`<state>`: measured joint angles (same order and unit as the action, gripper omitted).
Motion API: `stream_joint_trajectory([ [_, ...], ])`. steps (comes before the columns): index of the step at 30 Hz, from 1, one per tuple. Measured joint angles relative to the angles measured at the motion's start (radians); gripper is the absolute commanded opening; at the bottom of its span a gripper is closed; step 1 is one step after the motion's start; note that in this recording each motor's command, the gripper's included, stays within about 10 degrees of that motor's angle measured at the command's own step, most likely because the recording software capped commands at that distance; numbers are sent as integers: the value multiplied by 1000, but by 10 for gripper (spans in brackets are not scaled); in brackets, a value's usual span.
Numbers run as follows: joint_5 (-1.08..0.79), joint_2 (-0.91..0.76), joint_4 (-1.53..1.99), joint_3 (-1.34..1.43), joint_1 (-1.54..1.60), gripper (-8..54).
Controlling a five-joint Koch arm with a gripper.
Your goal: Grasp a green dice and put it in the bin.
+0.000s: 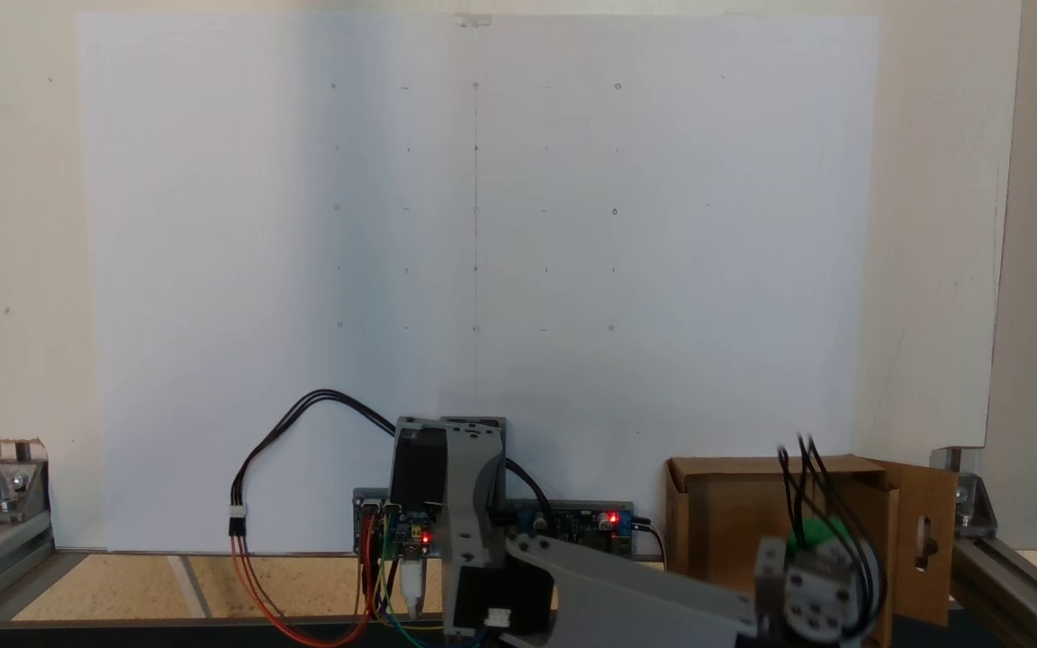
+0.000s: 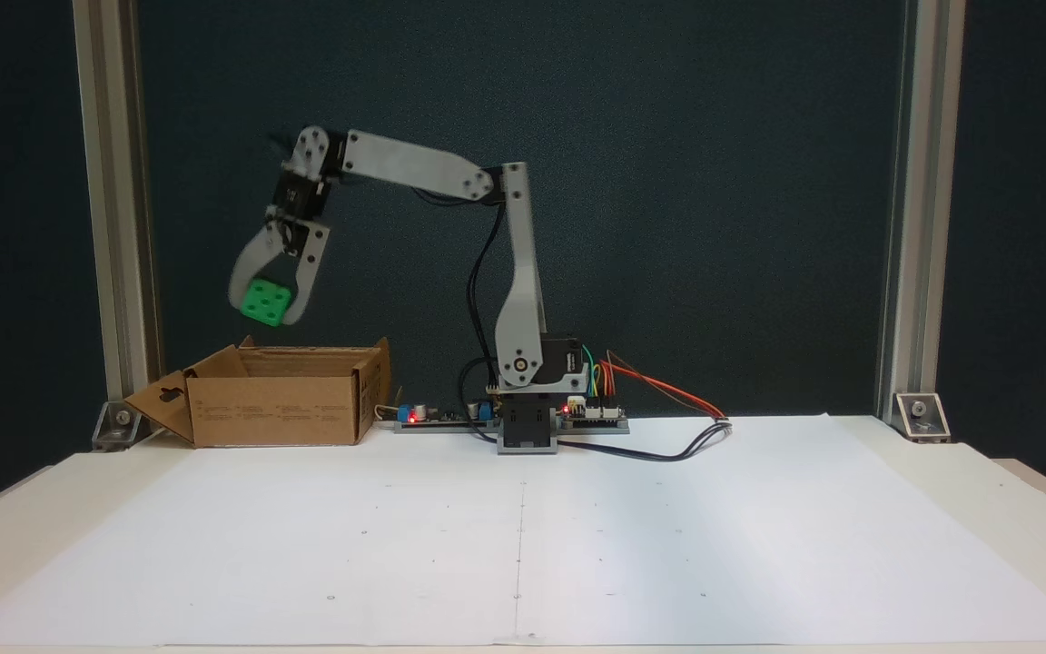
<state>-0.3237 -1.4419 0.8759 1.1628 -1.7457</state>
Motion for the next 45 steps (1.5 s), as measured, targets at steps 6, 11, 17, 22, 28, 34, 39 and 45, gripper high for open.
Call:
stream_joint_trajectory([
  [6,-103,107,2,-37,-184,115],
  [11,-120,121,80,-25,-190,115],
  [17,-120,121,112,23,-184,115],
  [22,-126,121,106,123,-161,414],
  [28,-124,115,-124,137,-49,446],
  [34,40,-75,-368,137,249,444],
  [39,160,-255,-403,138,604,446],
  [45,259,-479,-405,348,1012,444],
])
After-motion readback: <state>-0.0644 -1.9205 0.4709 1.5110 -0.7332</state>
